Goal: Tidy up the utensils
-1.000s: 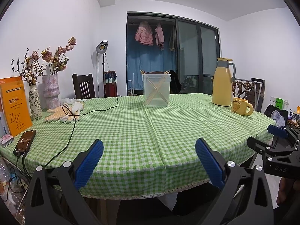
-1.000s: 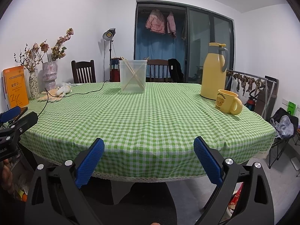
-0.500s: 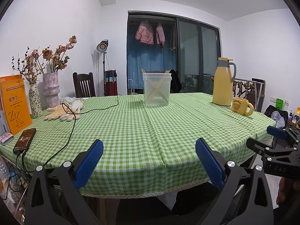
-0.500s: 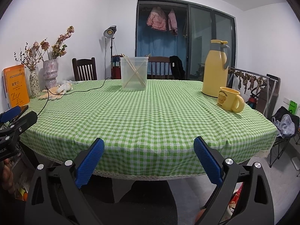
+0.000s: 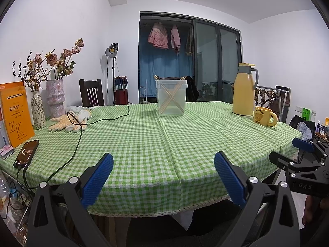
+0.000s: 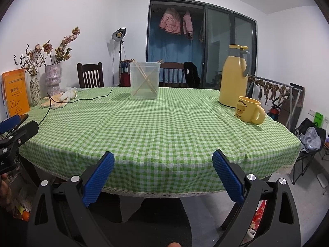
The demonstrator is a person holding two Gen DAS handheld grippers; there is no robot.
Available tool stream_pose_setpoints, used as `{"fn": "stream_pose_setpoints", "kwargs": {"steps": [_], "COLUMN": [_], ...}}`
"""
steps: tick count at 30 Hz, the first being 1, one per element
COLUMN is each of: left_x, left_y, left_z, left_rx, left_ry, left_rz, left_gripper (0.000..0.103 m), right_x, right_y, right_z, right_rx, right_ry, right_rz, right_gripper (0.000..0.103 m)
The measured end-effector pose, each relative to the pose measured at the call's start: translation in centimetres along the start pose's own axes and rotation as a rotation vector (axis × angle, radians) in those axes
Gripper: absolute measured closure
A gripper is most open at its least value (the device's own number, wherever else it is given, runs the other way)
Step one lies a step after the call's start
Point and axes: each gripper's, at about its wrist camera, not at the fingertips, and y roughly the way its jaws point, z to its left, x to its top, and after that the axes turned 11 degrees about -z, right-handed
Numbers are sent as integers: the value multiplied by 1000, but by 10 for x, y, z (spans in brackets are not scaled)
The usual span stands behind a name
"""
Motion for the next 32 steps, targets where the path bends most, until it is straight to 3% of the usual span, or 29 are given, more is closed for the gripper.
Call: {"fn": "stream_pose_setpoints", "kwargs": {"steps": [17,21,32], "left_x": [-3,-1,-1], "left_y": [0,-6,-4], "left_z": [1,-4,-6], "left_rx": [12,-27,-3], "left_ry": [-3,7,21], "left_rz": [6,-9,-9], "left_gripper": [8,8,8], "right_x": [-1,-1,-1], "right_y": [1,1,1], "right_z": [-1,-2,-1], "right_rx": [2,3,-1], "right_ry": [5,3,3], "right_rz": [4,9,7], "right_gripper": [11,11,11]}}
